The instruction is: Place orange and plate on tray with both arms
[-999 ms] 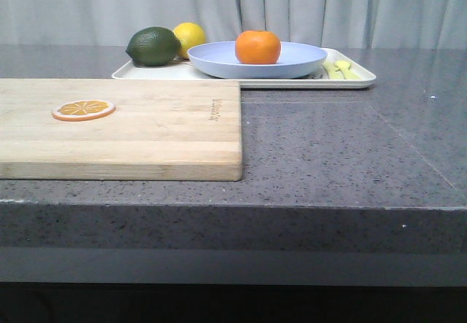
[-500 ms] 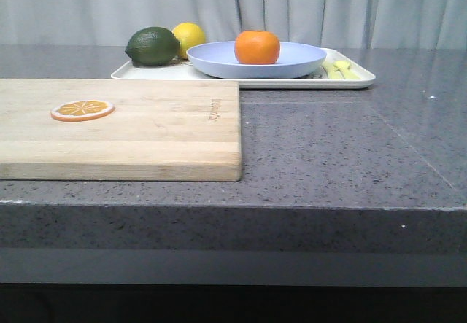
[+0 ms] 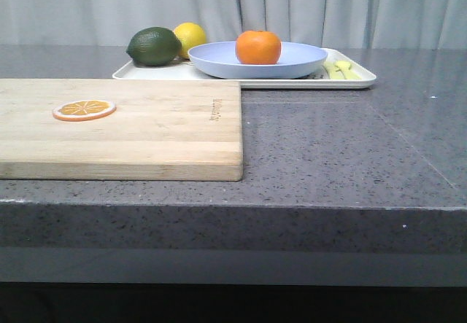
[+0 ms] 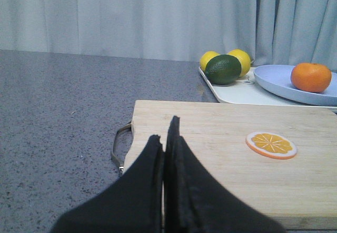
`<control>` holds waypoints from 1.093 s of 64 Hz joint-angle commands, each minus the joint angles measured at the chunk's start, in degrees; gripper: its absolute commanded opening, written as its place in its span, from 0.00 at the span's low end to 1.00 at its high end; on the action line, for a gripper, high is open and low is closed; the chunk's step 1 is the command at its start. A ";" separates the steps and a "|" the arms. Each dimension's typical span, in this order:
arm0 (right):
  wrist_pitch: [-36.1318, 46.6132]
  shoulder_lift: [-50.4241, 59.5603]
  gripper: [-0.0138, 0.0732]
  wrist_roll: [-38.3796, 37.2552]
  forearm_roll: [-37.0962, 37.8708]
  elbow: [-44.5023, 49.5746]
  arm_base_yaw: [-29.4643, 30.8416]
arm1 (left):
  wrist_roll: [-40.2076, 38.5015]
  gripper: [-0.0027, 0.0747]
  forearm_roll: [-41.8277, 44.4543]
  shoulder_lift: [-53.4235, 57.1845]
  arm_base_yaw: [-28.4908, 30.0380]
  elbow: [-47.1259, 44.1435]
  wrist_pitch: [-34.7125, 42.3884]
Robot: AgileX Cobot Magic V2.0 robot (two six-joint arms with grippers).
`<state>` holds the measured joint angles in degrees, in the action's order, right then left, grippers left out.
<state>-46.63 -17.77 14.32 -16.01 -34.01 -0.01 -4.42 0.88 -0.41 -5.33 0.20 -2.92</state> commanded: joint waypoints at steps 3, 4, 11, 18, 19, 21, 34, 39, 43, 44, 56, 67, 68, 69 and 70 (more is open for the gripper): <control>4.18 -0.48 0.08 0.30 -1.03 -1.37 0.14 | -0.09 0.01 -2.62 1.03 0.12 -2.32 10.24; 4.18 -0.48 0.08 0.30 -1.03 -1.37 0.14 | -0.09 0.01 -2.62 1.39 0.12 -2.33 9.44; 4.18 -0.48 0.08 0.30 -1.03 -1.37 0.14 | -0.09 0.01 -2.62 1.81 0.12 -2.17 8.79; 4.24 -0.48 0.08 0.30 -1.03 -1.37 0.14 | -0.09 0.01 -2.62 1.81 -0.14 -2.17 8.70; 4.18 -0.48 0.08 0.30 -1.03 -1.37 0.14 | -0.09 0.01 -2.62 1.81 -0.14 -2.17 8.70; 4.18 -0.48 0.08 0.30 -1.03 -1.37 0.14 | -0.09 0.01 -2.62 1.81 -0.14 -2.17 8.70; 4.18 -0.48 0.08 0.30 -1.03 -1.37 0.14 | -0.09 0.01 -2.62 1.70 -0.14 -2.17 8.70; 4.18 -0.48 0.08 0.30 -1.03 -1.37 0.14 | -0.09 0.01 -2.62 1.70 -0.14 -2.17 8.70; 4.18 -0.48 0.08 0.30 -1.03 -1.37 0.14 | -0.09 0.01 -2.62 1.70 -0.14 -2.17 8.70; 4.18 -0.48 0.08 0.30 -1.03 -1.37 0.14 | -0.09 0.01 -2.62 1.70 -0.14 -2.17 8.70; 4.18 -0.48 0.08 0.30 -1.03 -1.37 0.14 | -0.09 0.01 -2.62 1.70 -0.14 -2.17 8.70; 4.18 -0.48 0.08 0.30 -1.03 -1.37 0.14 | -0.09 0.01 -2.62 1.70 -0.14 -2.17 8.70; 4.18 -0.48 0.08 0.30 -1.03 -1.37 0.14 | -0.09 0.01 -2.62 1.70 -0.14 -2.17 8.70; 4.18 -0.48 0.08 0.30 -1.03 -1.37 0.14 | -0.09 0.01 -2.62 1.70 -0.14 -2.17 8.70; 4.18 -0.48 0.08 0.30 -1.03 -1.37 0.14 | -0.09 0.01 -2.62 1.70 -0.14 -2.17 8.70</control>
<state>-46.63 -17.77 14.32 -16.04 -34.01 -0.01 -4.42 -1.18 0.21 -5.33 -0.39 1.01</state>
